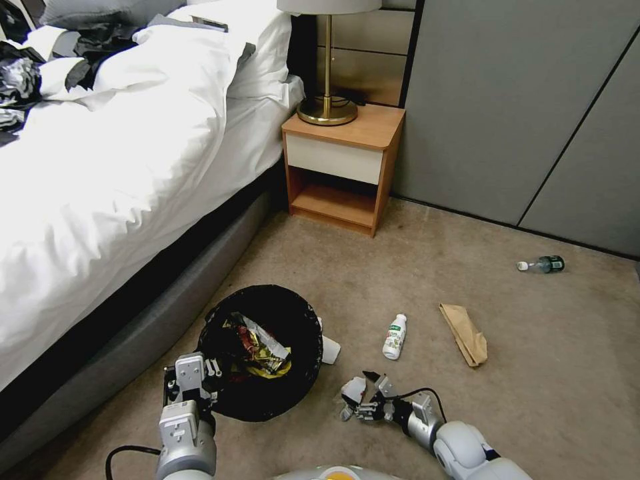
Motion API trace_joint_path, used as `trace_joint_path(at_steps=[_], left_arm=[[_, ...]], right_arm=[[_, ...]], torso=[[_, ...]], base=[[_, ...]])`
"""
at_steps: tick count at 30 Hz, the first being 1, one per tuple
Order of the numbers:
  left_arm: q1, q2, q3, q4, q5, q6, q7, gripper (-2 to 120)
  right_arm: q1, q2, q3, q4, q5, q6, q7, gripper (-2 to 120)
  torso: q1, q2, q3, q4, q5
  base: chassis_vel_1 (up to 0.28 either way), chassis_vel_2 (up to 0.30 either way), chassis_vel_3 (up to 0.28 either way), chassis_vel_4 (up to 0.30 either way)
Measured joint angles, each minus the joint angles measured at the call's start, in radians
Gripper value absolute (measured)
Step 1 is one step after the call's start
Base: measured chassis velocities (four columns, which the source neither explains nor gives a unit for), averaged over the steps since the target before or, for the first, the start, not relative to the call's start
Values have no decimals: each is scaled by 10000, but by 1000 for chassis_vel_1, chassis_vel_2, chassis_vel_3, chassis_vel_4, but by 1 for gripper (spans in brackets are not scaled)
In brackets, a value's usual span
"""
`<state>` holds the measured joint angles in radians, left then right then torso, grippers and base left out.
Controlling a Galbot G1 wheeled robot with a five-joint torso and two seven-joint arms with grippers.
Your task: Pick up the trash bin, then pick up the garbage from the floor and place it into the trash bin.
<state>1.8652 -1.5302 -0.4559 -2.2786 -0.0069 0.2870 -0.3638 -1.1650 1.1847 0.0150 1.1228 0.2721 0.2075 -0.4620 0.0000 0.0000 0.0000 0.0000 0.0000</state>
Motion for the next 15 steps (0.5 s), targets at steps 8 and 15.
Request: trace_joint_path(at_steps=[8, 15], left_arm=[[0, 0, 0, 0, 0, 0, 0, 1], [0, 0, 0, 0, 0, 0, 1, 1]], right_arm=[[26, 199, 0, -200, -59, 0, -37, 84], [-121, 237, 93, -251, -105, 0, -58, 84]], torso=[[-1, 0, 0, 0, 1], [0, -1, 0, 0, 0]], base=[[0, 0, 0, 0], [0, 0, 0, 0]])
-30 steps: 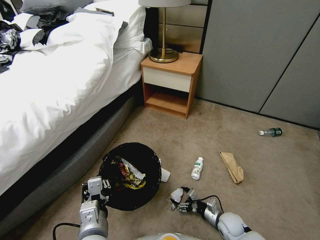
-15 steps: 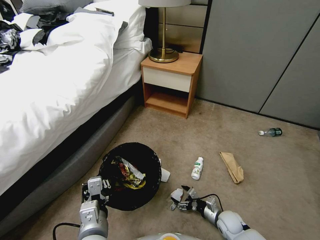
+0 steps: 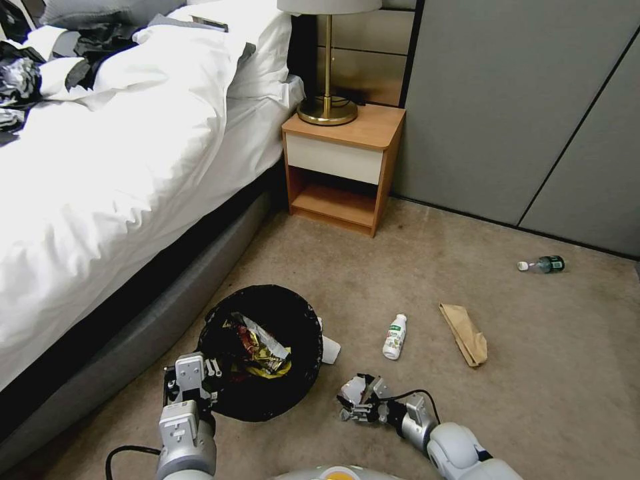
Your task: Pick up the trash bin, then pick up the garbage from the floor and place it into the trash bin.
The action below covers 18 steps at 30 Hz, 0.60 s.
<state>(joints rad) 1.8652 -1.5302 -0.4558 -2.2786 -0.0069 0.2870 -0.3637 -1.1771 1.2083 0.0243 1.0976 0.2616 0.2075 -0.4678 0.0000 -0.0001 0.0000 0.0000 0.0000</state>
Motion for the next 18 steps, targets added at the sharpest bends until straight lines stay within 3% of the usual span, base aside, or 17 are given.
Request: trace_joint_path(at_steps=[11, 18], left_arm=[[0, 0, 0, 0, 0, 0, 0, 1], [0, 0, 0, 0, 0, 0, -1, 1]], right_arm=[[-226, 21, 154, -63, -118, 122, -75, 84], [-171, 36, 159, -5, -121, 141, -74, 72]], torso=[[0, 0, 0, 0, 0], [-1, 0, 0, 0, 0]], base=[[0, 0, 0, 0], [0, 0, 0, 0]])
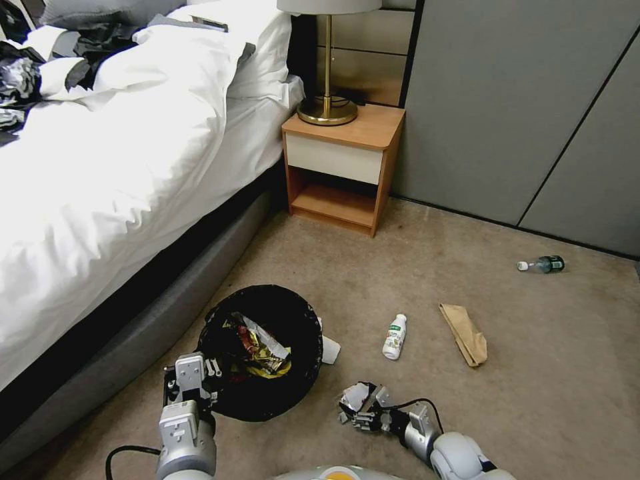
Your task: Pick up the trash bin, then pick up the garbage from the floor and place it into the trash bin.
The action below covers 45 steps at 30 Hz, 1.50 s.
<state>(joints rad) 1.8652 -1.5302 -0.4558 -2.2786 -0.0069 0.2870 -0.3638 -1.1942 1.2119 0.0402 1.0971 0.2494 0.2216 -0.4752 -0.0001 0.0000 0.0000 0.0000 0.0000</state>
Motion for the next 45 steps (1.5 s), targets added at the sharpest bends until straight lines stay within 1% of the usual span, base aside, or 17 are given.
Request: trace_joint_path(at_steps=[1, 2, 6, 7, 10, 12, 13, 15, 17, 19, 31, 36, 39, 40, 42, 44, 45], left_arm=[[0, 0, 0, 0, 0, 0, 0, 1], [0, 0, 0, 0, 0, 0, 0, 1], [0, 0, 0, 0, 0, 0, 0, 1], [0, 0, 0, 0, 0, 0, 0, 1], [0, 0, 0, 0, 0, 0, 0, 1], [0, 0, 0, 0, 0, 0, 0, 1], [0, 0, 0, 0, 0, 0, 0, 1], [0, 0, -1, 0, 0, 0, 0, 1], [0, 0, 0, 0, 0, 0, 0, 1], [0, 0, 0, 0, 0, 0, 0, 1], [0, 0, 0, 0, 0, 0, 0, 1], [0, 0, 0, 0, 0, 0, 1, 1], [0, 0, 0, 0, 0, 0, 0, 1], [0, 0, 0, 0, 0, 0, 0, 1], [0, 0, 0, 0, 0, 0, 0, 1], [0, 0, 0, 0, 0, 0, -1, 1], [0, 0, 0, 0, 0, 0, -1, 1]], right_arm=[[13, -1, -2, 13, -2, 6, 3, 67], [13, -1, -2, 13, -2, 6, 3, 67], [30, -15, -6, 27, -5, 32, 59, 48], [30, -15, -6, 27, -5, 32, 59, 48], [29, -49, -6, 41, -5, 46, 65, 34], [28, -50, -6, 41, -5, 47, 66, 33], [28, -56, -6, 43, -5, 50, 67, 30], [33, -83, -4, 62, -5, 59, 69, 15], [39, -95, -3, 68, -5, 63, 69, 12], [60, -107, -2, 82, -3, 72, 71, 0], [113, -129, 28, 135, 16, 124, 91, 0], [109, -95, 171, 427, 56, 370, 121, 0], [35, -99, 493, 1222, 209, 699, 137, 0], [35, -99, 493, 1222, 209, 699, 137, 0], [-25, -165, 748, 1953, 387, 824, 157, 0], [-194, -386, 1221, 3309, 812, 844, 236, 0], [-194, -386, 1221, 3309, 812, 844, 236, 0]], torso=[[1, 0, 0, 0, 0], [1, 0, 0, 0, 0], [0, 0, 0, 0, 0], [0, 0, 0, 0, 0], [1, 0, 0, 0, 0], [0, 0, 0, 0, 0], [0, 0, 0, 0, 0], [1, 0, 0, 0, 0], [1, 0, 0, 0, 0], [1, 0, 0, 0, 0], [0, 0, 0, 0, 0], [0, 0, 0, 0, 0], [1, 0, 0, 0, 1], [1, 0, 0, 0, 1], [0, 0, 0, 2, 2], [1, 0, 0, -1, -1], [1, 0, 0, -1, -1]], base=[[0, 0, 0, 0], [0, 0, 0, 0], [0, 0, 0, 0], [0, 0, 0, 0], [0, 0, 0, 0], [0, 0, 0, 0], [0, 0, 0, 0], [0, 0, 0, 0], [0, 0, 0, 0], [0, 0, 0, 0], [0, 0, 0, 0], [0, 0, 0, 0], [0, 0, 0, 0], [0, 0, 0, 0], [0, 0, 0, 0], [0, 0, 0, 0], [0, 0, 0, 0]])
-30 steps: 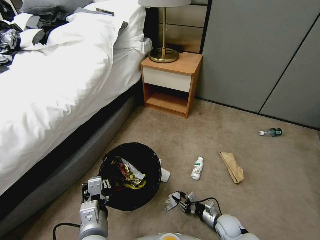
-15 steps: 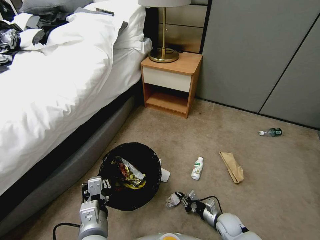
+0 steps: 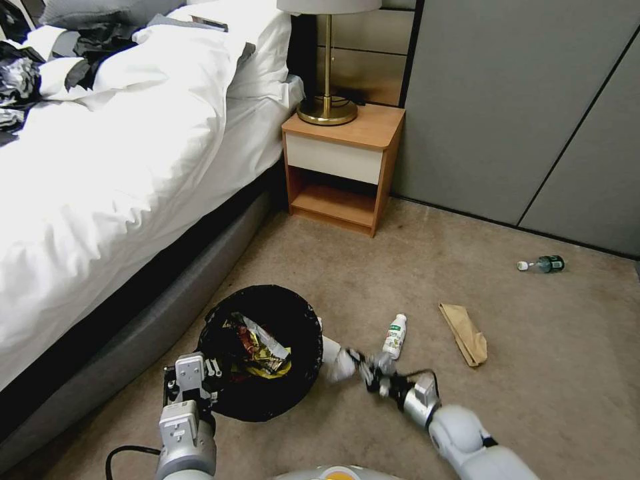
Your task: Pick up the trash bin, then pick up the garbage from the floor and place it into the trash bin.
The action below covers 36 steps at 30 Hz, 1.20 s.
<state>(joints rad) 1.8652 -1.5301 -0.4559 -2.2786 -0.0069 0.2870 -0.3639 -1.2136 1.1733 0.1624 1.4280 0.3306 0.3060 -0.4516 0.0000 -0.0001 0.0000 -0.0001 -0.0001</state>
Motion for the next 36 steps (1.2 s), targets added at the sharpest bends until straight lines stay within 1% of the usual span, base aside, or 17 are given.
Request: trace_joint_path(at_steps=[1, 2, 3, 7, 8, 9, 11, 13, 15, 16, 19, 24, 27, 31, 33, 34, 36], left_arm=[[0, 0, 1, 0, 0, 0, 0, 1], [0, 0, 0, 0, 0, 0, 0, 1], [0, 0, 0, 0, 0, 0, 0, 1], [0, 0, 0, 0, 0, 0, 0, 1], [0, 0, 0, 0, 0, 0, 0, 1], [0, 0, 0, 0, 0, 0, 0, 1], [0, 0, 0, 0, 0, 0, 0, 1], [0, 0, 1, 0, 0, 0, 0, 1], [0, 0, 1, 0, 0, 0, 0, 1], [0, 0, 0, 0, 0, 0, 0, 1], [0, 0, 0, 0, 0, 0, 0, 1], [0, 0, 0, 0, 0, 0, 0, 1], [0, 0, 0, 0, 0, 0, 0, 1], [0, 0, 1, 0, 0, 0, 1, 1], [0, 0, 1, 0, 0, 0, 0, 1], [0, 0, 0, 0, 0, 0, 0, 1], [0, 0, 0, 0, 0, 0, 1, 1]], right_arm=[[-29, -48, 133, 349, 85, -2, 13, 0], [-58, -136, 426, 1133, 215, -38, 40, 0], [-58, -136, 426, 1133, 215, -38, 40, 0], [23, -350, 1123, 3477, 702, -216, 256, 0], [23, -350, 1123, 3477, 702, -216, 256, 0], [56, -407, 1232, 4116, 918, -302, 344, 0], [70, -439, 1256, 4412, 1032, -349, 386, 0], [176, -576, 1273, 5644, 1368, -523, 469, 0], [190, -615, 1245, 5945, 1421, -568, 485, 0], [169, -691, 1141, 6424, 1490, -662, 499, 0], [-117, -781, 798, 7121, 1474, -781, 511, 0], [-518, -840, 298, 7297, 1062, -790, 507, 0], [-697, -890, -137, 6791, 302, -700, 513, 0], [-651, -938, -584, 6141, -164, -665, 616, 0], [-640, -938, -622, 6099, -186, -663, 621, 0], [-505, -928, -945, 5696, -370, -660, 680, 0], [-432, -892, -1101, 5519, -447, -661, 703, 0]], torso=[[0, 1, 0, 0, 0], [0, 0, 0, -2, 0], [0, 0, 0, -2, 0], [0, 0, 0, 1, 1], [0, 0, 0, 1, 1], [0, 1, 0, 1, -2], [0, 0, 0, 0, 1], [0, 0, 0, 2, 1], [0, 0, 0, 2, 1], [0, 0, 0, 2, 1], [0, 1, 0, 0, 0], [0, 0, 0, 0, 1], [0, 0, 0, 1, 1], [0, 1, 0, 1, 1], [0, 0, 0, 1, 1], [0, 0, 0, 1, 0], [0, 0, 0, 1, 1]], base=[[0, 0, 0, 0], [0, 0, 0, 0], [0, 0, 0, 0], [0, 0, 0, 0], [0, 0, 0, 0], [0, 0, 0, 0], [0, 0, 0, 0], [0, 0, 0, 0], [0, 0, 0, 0], [0, 0, 0, 0], [0, 0, 0, 0], [0, 0, 0, 0], [0, 0, 0, 0], [0, 0, 0, 0], [0, 0, 0, 0], [0, 0, 0, 0], [0, 0, 0, 0]])
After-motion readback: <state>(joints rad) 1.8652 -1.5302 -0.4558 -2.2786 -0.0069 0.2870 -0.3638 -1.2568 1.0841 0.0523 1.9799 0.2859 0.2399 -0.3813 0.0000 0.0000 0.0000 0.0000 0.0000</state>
